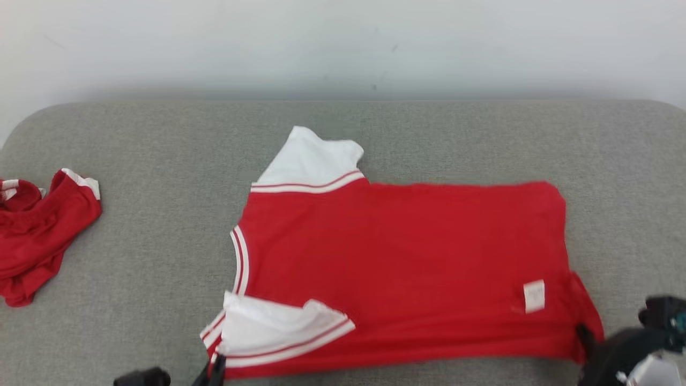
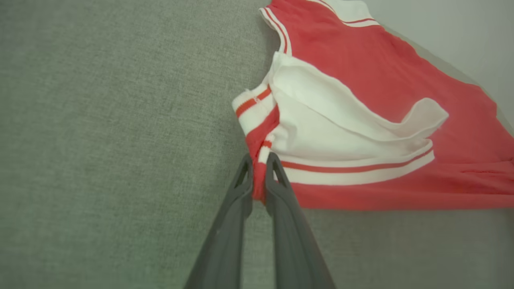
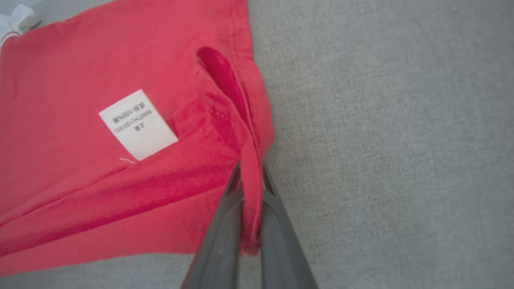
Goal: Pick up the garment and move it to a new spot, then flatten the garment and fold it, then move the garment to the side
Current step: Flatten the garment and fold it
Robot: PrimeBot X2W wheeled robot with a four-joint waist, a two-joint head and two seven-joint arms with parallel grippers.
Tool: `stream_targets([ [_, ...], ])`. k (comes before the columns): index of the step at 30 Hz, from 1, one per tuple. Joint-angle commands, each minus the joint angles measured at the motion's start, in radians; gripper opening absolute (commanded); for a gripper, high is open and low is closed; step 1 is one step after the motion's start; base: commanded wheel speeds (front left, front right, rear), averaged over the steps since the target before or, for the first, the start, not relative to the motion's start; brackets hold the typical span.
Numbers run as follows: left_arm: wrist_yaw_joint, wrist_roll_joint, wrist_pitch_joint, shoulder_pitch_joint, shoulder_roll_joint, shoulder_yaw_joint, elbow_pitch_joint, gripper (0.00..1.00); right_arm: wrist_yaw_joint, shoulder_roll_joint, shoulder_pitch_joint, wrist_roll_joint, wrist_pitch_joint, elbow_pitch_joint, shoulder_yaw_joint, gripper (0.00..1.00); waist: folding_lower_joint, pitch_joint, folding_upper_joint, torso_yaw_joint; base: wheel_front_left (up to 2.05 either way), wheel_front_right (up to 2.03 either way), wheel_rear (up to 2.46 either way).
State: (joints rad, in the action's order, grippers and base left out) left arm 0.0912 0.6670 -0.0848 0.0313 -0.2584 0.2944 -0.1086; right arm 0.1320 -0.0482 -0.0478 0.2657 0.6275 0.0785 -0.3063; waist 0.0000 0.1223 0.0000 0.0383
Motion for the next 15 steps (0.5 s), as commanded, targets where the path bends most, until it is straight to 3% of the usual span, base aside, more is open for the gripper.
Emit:
stream_targets([
  [1, 0.013, -0.006, -0.001, 0.025, -0.009, -0.005, 0.02, 0.0, -0.003, -0.004, 0.03, 0.013, 0.008, -0.02, -0.012, 0.0, 0.0, 0.0, 0.0, 0.005, 0.0, 0.0, 0.0],
  [4, 0.037, -0.032, 0.01, 0.064, -0.017, 0.004, 0.053, 0.0, -0.003, -0.004, 0.085, 0.04, 0.028, -0.044, -0.025, 0.0, 0.0, 0.0, 0.0, 0.012, 0.0, 0.0, 0.0],
  [5, 0.041, -0.041, 0.013, 0.067, -0.017, 0.01, 0.052, 0.0, -0.003, -0.005, 0.096, 0.04, 0.025, -0.046, -0.027, 0.09, 0.0, 0.0, 0.0, 0.014, 0.0, 0.0, 0.0],
  [6, 0.046, -0.046, 0.016, 0.069, -0.015, 0.017, 0.043, 0.05, -0.003, -0.005, 0.105, 0.037, 0.022, -0.042, -0.025, 0.93, 0.0, -0.001, 0.0, 0.015, 0.0, 0.0, 0.0],
  [7, 0.049, -0.058, 0.026, 0.068, -0.014, 0.02, 0.032, 0.51, -0.003, -0.004, 0.112, 0.043, 0.023, -0.03, -0.021, 1.0, 0.0, -0.003, 0.0, 0.015, 0.0, 0.0, 0.0],
  [8, 0.054, -0.061, 0.032, 0.066, -0.008, 0.024, 0.02, 1.0, -0.003, -0.004, 0.114, 0.048, 0.022, -0.02, -0.015, 1.0, 0.0, -0.005, 0.0, 0.014, 0.0, 0.0, 0.0],
  [15, 0.078, -0.098, 0.084, 0.06, -0.007, 0.022, -0.039, 1.0, -0.003, -0.003, 0.118, 0.016, -0.005, -0.032, 0.009, 1.0, 0.0, -0.027, 0.0, 0.007, 0.0, 0.0, 0.0],
])
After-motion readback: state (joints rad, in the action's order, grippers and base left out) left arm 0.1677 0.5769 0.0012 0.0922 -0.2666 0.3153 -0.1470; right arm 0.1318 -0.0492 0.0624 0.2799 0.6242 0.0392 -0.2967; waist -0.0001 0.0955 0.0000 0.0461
